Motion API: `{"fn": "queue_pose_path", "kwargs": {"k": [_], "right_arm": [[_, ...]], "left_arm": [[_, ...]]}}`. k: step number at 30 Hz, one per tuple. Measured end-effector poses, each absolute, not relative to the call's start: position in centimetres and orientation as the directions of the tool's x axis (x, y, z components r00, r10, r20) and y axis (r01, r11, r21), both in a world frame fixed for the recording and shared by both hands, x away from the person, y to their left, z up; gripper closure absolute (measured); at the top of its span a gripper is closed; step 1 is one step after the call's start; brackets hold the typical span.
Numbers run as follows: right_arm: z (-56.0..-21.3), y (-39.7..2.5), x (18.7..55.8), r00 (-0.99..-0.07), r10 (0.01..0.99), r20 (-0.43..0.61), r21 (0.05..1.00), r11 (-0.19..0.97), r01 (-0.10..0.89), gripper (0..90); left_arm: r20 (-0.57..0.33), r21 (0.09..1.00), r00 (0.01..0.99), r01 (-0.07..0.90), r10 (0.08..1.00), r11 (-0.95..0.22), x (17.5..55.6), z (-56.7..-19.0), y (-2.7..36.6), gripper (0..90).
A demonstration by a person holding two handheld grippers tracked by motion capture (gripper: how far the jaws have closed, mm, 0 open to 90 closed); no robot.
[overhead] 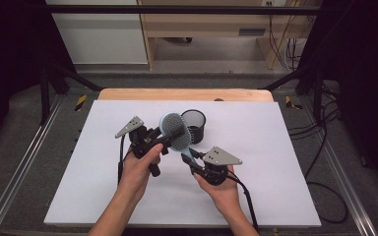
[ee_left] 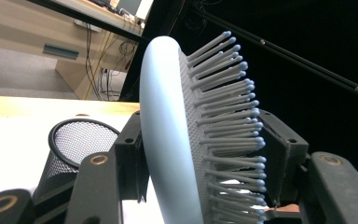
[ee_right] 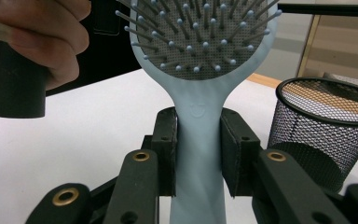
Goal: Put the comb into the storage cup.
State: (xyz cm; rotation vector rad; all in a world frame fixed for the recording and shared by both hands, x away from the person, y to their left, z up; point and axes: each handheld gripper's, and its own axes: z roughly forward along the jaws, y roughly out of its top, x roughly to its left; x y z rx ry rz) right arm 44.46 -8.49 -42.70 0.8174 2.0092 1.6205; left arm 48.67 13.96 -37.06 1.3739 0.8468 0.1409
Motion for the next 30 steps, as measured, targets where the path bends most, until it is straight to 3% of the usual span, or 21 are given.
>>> {"fn": "queue_pose_path", "kwargs": {"k": [30], "right_arm": [[-43.33,-8.22,44.78,-0.733,0.679,0.036,0.958,0.185,0.219,69.2]], "left_arm": [[-0.429,0.902,0.730,0.375,0.532,0.213,48.58,-37.53,13.49,49.5]]}}
